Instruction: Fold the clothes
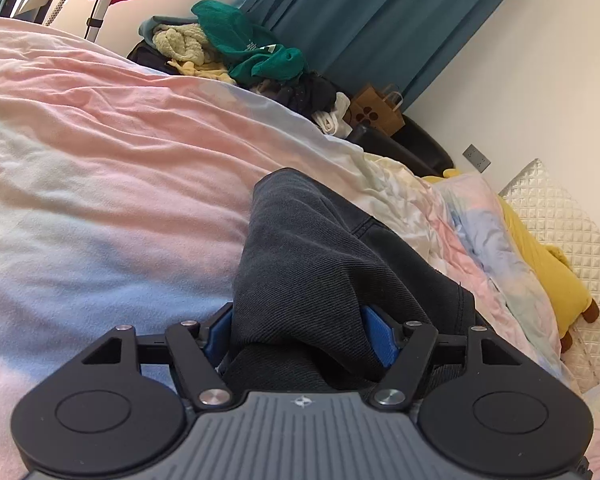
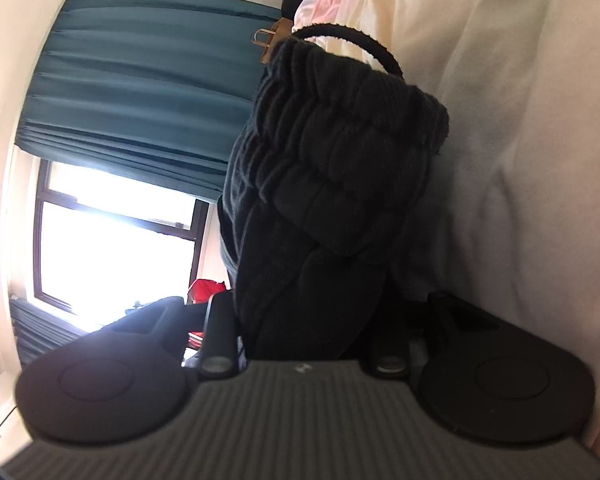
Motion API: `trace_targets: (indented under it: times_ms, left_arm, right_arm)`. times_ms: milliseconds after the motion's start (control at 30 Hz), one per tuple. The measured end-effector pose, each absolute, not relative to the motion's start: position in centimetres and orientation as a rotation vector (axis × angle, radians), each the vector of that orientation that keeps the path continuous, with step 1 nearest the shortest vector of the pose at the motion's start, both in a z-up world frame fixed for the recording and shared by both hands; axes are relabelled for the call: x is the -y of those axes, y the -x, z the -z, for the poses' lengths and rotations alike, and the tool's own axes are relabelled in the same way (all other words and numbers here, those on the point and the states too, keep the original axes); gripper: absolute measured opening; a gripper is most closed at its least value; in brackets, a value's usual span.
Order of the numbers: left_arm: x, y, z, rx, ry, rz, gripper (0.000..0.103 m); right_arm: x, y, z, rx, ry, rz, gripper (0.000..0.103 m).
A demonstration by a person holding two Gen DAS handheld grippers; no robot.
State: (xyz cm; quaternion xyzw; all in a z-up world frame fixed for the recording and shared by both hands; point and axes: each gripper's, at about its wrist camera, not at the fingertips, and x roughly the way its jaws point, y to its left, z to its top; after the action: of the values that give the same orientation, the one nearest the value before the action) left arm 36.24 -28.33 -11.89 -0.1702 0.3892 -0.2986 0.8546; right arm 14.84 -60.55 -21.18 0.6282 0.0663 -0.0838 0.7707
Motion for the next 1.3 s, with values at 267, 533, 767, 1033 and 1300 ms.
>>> trace_targets:
  times_ms: [267, 533, 767, 1033, 1300]
  left_arm:
    - [25.2, -31.1, 3.7, -0.74, 0.209, 0.641, 0.081]
    - [22.0, -23.0, -5.9, -0.562, 0.111, 0.706, 0.086]
    - [17.7, -14.0, -10.8, -0.429, 0.029, 0.717, 0.087]
    - [13.1, -4.4, -11.1, -0.324, -0.097, 0.674, 0.095]
    - [10.4, 0.1, -8.1, -0.264, -0.121, 0.62, 0.103]
  right_arm:
    - [57.0, -10.9, 15.0, -0.184, -1.206, 0.424, 0.052]
    - [52.1, -6.0, 5.5, -0.173, -0.794, 0.481, 0.053]
    - [46.9, -1.4, -1.0, -0.188, -0.526, 0.44, 0.053]
    - [41.8, 2.0, -2.4, -0.184, -0.394, 0.402, 0.068]
    - [38.0, 4.1, -2.7, -0.196, -0.286, 0.378, 0.068]
